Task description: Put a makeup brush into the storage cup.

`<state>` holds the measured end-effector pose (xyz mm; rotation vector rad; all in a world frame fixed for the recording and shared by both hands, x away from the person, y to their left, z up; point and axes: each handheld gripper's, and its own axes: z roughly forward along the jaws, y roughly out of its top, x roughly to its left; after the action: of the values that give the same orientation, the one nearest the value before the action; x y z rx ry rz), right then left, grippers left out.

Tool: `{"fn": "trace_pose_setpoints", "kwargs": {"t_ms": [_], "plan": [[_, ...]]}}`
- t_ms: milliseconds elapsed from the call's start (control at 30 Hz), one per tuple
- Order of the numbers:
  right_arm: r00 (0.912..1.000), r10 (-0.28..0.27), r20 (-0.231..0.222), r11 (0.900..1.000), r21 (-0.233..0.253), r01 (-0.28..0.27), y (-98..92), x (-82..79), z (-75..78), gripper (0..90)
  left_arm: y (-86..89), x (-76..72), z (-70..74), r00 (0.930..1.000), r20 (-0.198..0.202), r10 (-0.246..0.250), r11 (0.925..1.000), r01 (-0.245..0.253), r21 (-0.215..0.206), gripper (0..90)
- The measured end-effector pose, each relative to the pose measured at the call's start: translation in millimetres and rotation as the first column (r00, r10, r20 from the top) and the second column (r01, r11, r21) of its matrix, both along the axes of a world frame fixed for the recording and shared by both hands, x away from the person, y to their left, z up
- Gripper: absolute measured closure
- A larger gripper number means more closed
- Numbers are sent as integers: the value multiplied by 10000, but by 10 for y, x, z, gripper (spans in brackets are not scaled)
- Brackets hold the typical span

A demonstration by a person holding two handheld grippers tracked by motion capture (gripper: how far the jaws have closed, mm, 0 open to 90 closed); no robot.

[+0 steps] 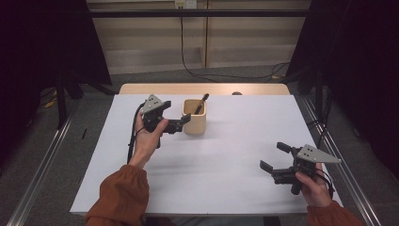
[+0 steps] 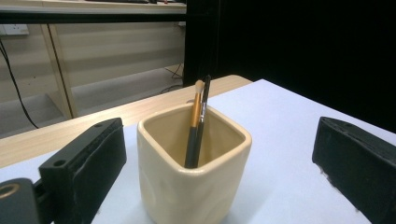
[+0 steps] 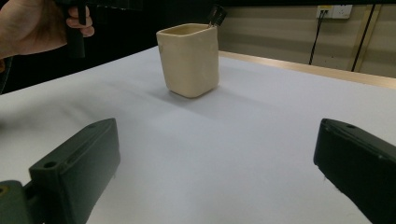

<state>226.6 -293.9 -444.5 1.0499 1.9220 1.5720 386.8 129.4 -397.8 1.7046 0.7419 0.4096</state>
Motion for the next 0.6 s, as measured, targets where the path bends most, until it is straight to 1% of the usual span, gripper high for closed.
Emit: {"fn": "trace_pose_setpoints", "kwargs": {"t_ms": [100, 167, 233, 300, 367, 433, 500, 600], "plan": [[10000, -8, -6, 10000, -3, 8, -1, -2, 0, 0, 47, -49, -20, 10000, 18, 49, 10000, -49, -25, 29], [10000, -18, -15, 10000, -11, 18, -2, 0, -1, 0, 79, -76, -32, 10000, -52, 54, 10000, -54, -74, 29], [10000, -10, -11, 10000, -11, 10, -1, 1, -2, 0, 110, -99, -35, 10000, -30, 51, 10000, -51, -37, 29], [10000, -6, -2, 10000, -10, 6, 0, -1, 0, 0, 134, -129, -35, 9999, -136, -33, 9997, 30, -233, 30], [10000, -11, -16, 10000, -9, 11, -1, 0, -1, 0, 153, -168, -28, 10000, -8, -5, 9997, 5, -227, 31], [10000, -6, -8, 10000, 1, 6, 1, -1, 0, 0, 174, -213, -19, 10000, 30, -3, 9997, 4, -253, 32], [10000, 1, 3, 10000, -3, -1, 2, -2, 1, 0, 196, -246, -9, 9999, 117, 13, 9998, -11, -186, 32], [10000, 12, 19, 10000, -7, -12, 2, -1, 1, 0, 230, -298, -10, 9999, 116, 18, 9995, -14, -302, 31]]}}
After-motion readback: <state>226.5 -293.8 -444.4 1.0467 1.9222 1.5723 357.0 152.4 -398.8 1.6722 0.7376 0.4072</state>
